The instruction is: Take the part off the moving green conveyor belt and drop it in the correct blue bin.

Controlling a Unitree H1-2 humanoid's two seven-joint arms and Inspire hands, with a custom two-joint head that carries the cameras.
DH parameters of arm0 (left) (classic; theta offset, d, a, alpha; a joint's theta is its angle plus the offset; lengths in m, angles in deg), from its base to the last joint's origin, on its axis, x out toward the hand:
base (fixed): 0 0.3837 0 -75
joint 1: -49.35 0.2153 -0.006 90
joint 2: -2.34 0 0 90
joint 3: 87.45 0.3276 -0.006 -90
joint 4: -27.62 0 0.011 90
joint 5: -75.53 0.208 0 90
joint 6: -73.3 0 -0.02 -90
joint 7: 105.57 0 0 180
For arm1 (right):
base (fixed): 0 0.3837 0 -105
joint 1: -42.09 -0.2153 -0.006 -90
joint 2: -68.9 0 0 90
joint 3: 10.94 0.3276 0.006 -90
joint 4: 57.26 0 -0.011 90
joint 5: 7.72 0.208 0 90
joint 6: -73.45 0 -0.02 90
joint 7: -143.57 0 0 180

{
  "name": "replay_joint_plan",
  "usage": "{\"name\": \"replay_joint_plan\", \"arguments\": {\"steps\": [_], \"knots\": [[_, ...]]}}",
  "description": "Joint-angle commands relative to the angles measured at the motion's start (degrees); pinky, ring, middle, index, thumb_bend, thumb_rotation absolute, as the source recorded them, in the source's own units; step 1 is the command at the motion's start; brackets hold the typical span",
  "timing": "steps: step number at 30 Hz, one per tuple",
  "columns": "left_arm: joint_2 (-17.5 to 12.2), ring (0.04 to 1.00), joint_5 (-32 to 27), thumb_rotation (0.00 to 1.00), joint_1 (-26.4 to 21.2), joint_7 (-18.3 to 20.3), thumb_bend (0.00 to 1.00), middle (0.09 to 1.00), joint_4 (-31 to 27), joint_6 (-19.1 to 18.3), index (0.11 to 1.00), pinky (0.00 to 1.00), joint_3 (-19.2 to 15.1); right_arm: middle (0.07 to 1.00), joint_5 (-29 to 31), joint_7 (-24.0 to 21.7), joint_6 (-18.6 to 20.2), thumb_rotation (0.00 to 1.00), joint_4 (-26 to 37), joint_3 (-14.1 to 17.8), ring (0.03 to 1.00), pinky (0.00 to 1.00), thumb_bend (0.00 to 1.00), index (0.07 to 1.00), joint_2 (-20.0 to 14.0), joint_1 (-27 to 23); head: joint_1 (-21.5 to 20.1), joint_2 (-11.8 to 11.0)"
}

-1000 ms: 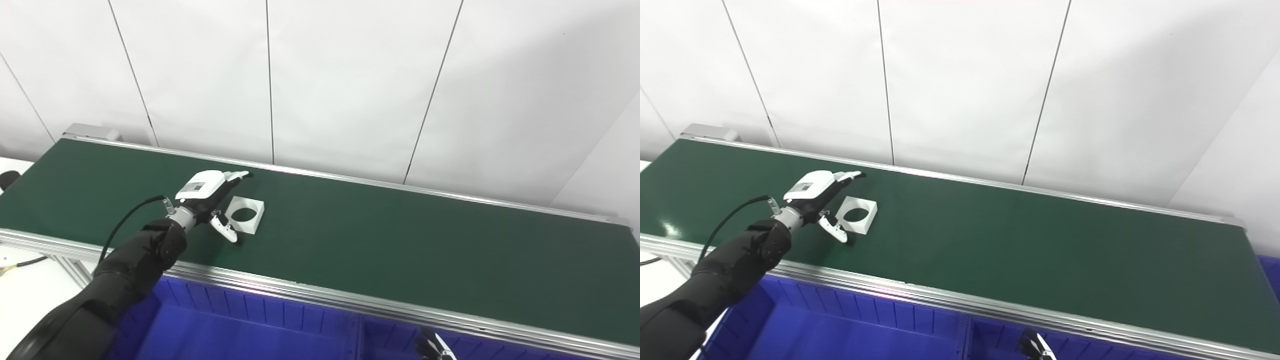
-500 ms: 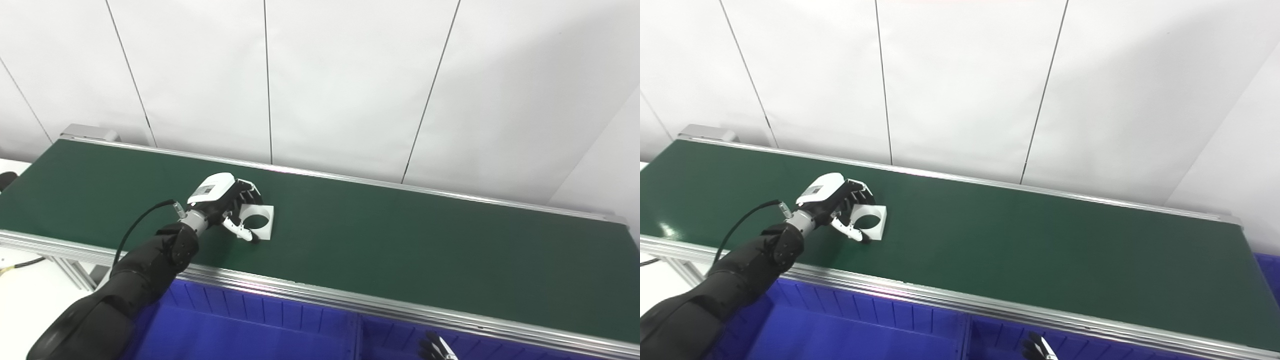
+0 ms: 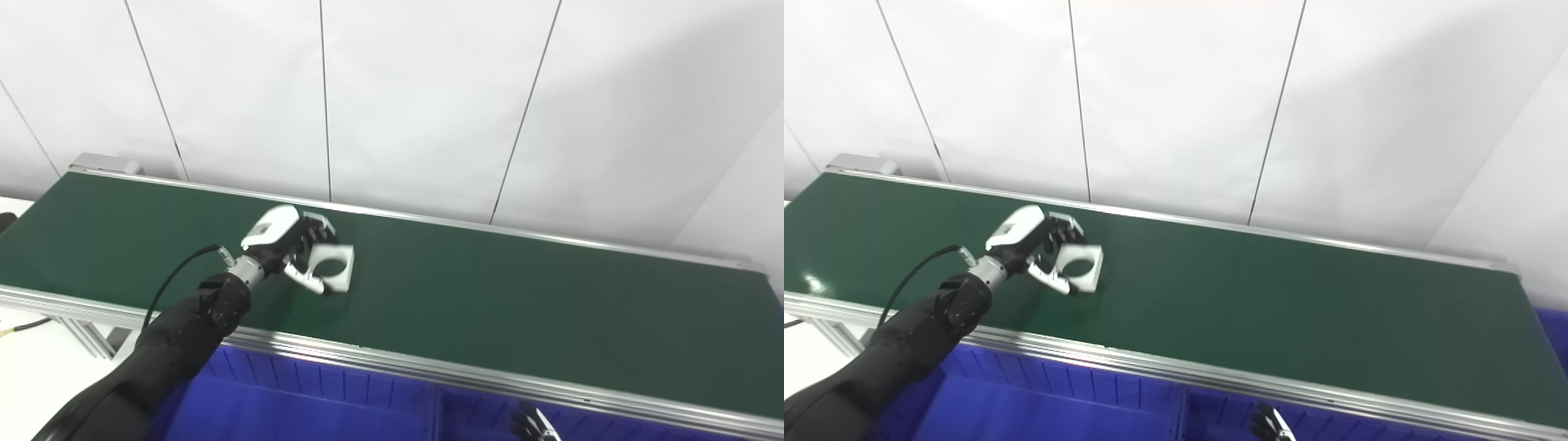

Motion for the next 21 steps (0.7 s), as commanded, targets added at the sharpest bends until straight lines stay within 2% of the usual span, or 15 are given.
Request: {"name": "replay_joint_plan", "arguments": {"steps": [1,4,5,8,9,10,14,16,17,20,21], "knots": [[-1.78,0.426,-2.56,0.0,1.07,-3.02,0.5,0.509,-6.38,0.86,0.499,0.4,-1.76,0.874,-0.31,0.23,-3.04,0.27,2.29,0.46,0.861,0.88,0.89,0.918,0.58,0.17,-0.07,-0.01],[-1.58,0.42,-5.02,0.0,4.86,-3.68,0.5,0.52,-13.38,0.87,0.497,0.4,-3.31,0.871,-1.16,0.49,-3.04,0.28,2.63,0.6,0.86,0.87,0.9,0.915,0.84,0.17,-1.15,0.44],[-1.6,0.439,-6.16,0.0,6.06,-3.51,0.5,0.51,-15.58,0.87,0.492,0.35,-3.62,0.871,-1.43,0.54,-3.04,0.29,2.67,0.62,0.86,0.87,0.9,0.915,0.89,0.14,-1.15,0.44],[-1.94,0.449,-9.18,0.0,9.19,-1.96,0.5,0.502,-21.44,0.87,0.491,0.31,-4.5,0.871,-1.96,0.45,-3.04,0.3,3.03,0.8,0.865,0.88,0.9,0.915,1.36,0.27,-2.77,1.41],[-1.91,0.444,-10.22,0.0,10.12,-1.29,0.5,0.501,-23.0,0.87,0.49,0.23,-4.88,0.873,-2.05,0.34,-3.03,0.31,3.1,0.91,0.869,0.89,0.89,0.918,1.5,0.33,-2.77,1.41],[-1.9,0.443,-11.14,0.0,11.22,-0.86,0.5,0.502,-24.59,0.87,0.489,0.21,-5.05,0.874,-2.15,0.32,-3.03,0.31,3.2,0.96,0.87,0.88,0.89,0.919,1.75,0.39,-3.98,1.94],[-1.27,0.443,-14.42,0.0,14.14,-0.75,0.5,0.506,-26.44,0.87,0.484,0.2,-4.76,0.88,-2.86,0.54,-3.0,0.31,3.13,0.96,0.872,0.88,0.88,0.924,2.71,0.28,-7.01,3.32],[-1.02,0.441,-14.95,0.0,15.58,-1.5,0.5,0.503,-26.74,0.87,0.486,0.16,-4.31,0.882,-3.46,0.72,-3.02,0.34,3.11,1.0,0.876,0.89,0.89,0.925,3.35,0.17,-8.61,4.33],[-0.73,0.441,-15.98,0.0,16.45,-1.09,0.5,0.499,-27.19,0.88,0.489,0.17,-4.4,0.883,-3.69,0.76,-3.03,0.35,3.26,1.0,0.877,0.89,0.88,0.926,3.66,0.17,-10.02,5.06],[0.17,0.45,-20.04,0.0,18.64,1.61,0.5,0.508,-28.42,0.88,0.48,0.3,-4.48,0.894,-4.12,0.83,-3.01,0.37,3.28,1.17,0.875,0.87,0.88,0.935,4.37,0.1,-10.73,5.79],[0.61,0.452,-20.78,0.0,19.79,2.49,0.5,0.51,-28.69,0.88,0.478,0.32,-4.11,0.895,-4.58,1.31,-3.01,0.37,3.06,1.1,0.875,0.87,0.89,0.936,4.5,-0.06,-11.27,6.79]]}}
